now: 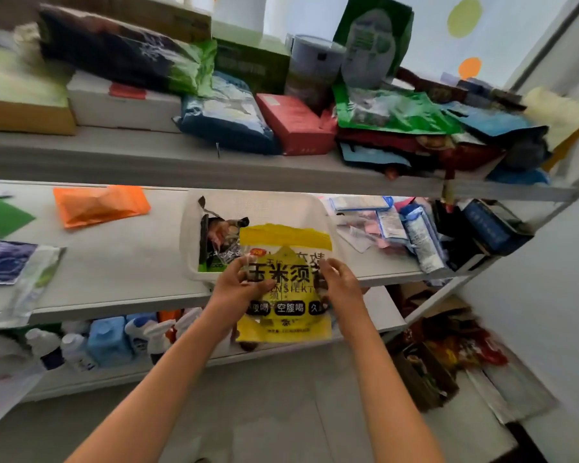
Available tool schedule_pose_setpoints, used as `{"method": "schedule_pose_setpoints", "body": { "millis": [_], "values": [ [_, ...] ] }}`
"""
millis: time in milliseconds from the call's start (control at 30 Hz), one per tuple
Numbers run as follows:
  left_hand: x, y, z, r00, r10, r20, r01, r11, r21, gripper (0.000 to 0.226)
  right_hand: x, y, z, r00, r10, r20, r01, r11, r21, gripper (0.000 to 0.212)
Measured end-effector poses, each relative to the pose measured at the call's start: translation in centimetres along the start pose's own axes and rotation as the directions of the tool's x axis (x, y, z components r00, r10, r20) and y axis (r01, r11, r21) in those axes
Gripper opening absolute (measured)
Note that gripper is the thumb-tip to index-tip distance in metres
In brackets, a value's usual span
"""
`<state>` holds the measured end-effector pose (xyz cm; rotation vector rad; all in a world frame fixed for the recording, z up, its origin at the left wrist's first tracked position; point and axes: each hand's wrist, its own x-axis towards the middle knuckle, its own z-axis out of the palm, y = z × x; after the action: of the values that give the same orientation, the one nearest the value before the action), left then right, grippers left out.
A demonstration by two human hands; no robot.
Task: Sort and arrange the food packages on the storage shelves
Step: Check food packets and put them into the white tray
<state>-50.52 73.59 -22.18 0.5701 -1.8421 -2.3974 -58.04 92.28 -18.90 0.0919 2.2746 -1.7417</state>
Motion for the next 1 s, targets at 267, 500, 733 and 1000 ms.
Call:
{"method": "schedule_pose_setpoints", "body": {
  "millis": [267, 500, 733, 1000],
  "values": [
    [7.6, 2.1, 1.6, 0.969, 0.054, -0.239, -0.03, 0.994, 0.103, 0.085, 7.2, 0.1, -0.2, 0.98, -0.05, 0.193, 0.082, 0.984, -0.158, 0.099],
    [11.5, 1.9, 2.6, 0.975, 0.089, -0.206, 0.019, 0.88, 0.474, 0.086, 13.7, -0.8, 2.1, 0.977, -0.089, 0.192, 0.151, 0.929, -0.338, 0.086],
    [14.8, -0.2, 3.5, 0.985, -0.007, -0.174, 0.155, 0.493, 0.856, 0.077, 18.7, 1.2, 3.9, 0.951, -0.014, 0.31, 0.229, 0.707, -0.67, 0.057],
    [17.5, -1.1, 4.6, 0.977, -0.155, -0.15, 0.162, 0.066, 0.985, 0.061, 21.0, 3.3, 5.3, 0.906, 0.13, 0.404, 0.298, 0.484, -0.823, 0.043]
  ]
}}
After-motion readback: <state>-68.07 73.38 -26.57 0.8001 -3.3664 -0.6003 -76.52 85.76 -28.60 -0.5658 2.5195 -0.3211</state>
